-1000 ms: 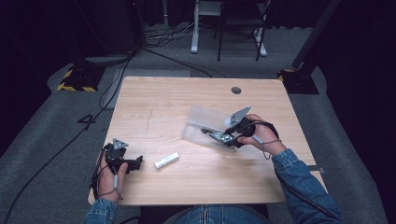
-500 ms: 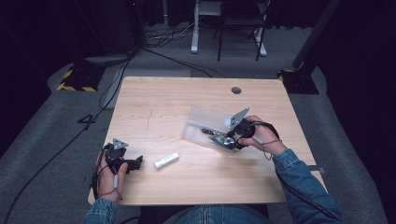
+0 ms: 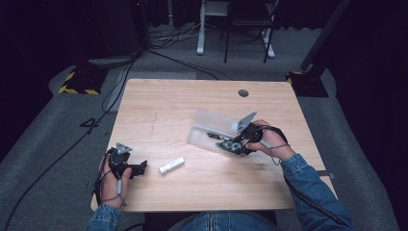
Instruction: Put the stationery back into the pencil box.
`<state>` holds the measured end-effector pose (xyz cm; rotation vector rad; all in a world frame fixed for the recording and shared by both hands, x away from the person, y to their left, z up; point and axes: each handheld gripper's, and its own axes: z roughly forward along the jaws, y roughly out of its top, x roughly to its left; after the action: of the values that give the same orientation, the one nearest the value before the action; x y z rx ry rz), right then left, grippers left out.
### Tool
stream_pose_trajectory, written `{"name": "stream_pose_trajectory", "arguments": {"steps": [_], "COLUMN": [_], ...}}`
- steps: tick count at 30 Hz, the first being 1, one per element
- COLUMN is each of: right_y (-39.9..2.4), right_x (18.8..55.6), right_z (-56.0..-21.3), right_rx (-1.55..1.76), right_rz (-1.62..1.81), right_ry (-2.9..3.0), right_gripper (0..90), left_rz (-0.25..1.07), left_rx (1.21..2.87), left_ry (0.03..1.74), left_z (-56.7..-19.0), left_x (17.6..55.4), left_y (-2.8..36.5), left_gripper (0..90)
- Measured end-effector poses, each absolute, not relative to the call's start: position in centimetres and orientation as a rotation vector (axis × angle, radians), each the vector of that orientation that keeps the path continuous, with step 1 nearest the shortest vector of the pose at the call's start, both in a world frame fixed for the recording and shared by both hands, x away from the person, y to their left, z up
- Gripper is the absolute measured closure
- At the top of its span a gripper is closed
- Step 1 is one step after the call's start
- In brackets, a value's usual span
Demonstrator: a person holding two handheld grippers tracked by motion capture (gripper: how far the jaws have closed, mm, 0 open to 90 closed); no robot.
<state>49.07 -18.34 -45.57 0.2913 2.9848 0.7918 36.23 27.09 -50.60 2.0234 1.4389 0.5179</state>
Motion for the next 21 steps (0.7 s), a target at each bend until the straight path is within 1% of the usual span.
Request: {"name": "stream_pose_trajectory", "arguments": {"steps": [16,21], "right_y": [-18.59,-18.59], "right_x": [49.13,49.09], "right_z": [-45.69,-45.69], "right_rx": [0.287,0.28], "right_rz": [0.802,0.797], "right_ry": [3.015,3.008], "right_gripper": [41.2,38.5], "left_rz": [0.518,0.519], "left_rx": [2.024,2.024], "left_ry": [1.439,1.439], "left_z": [-50.6,-50.6], "left_x": [36.23,36.25], "left_y": [27.1,27.09], "left_gripper": [0.1,0.1]}}
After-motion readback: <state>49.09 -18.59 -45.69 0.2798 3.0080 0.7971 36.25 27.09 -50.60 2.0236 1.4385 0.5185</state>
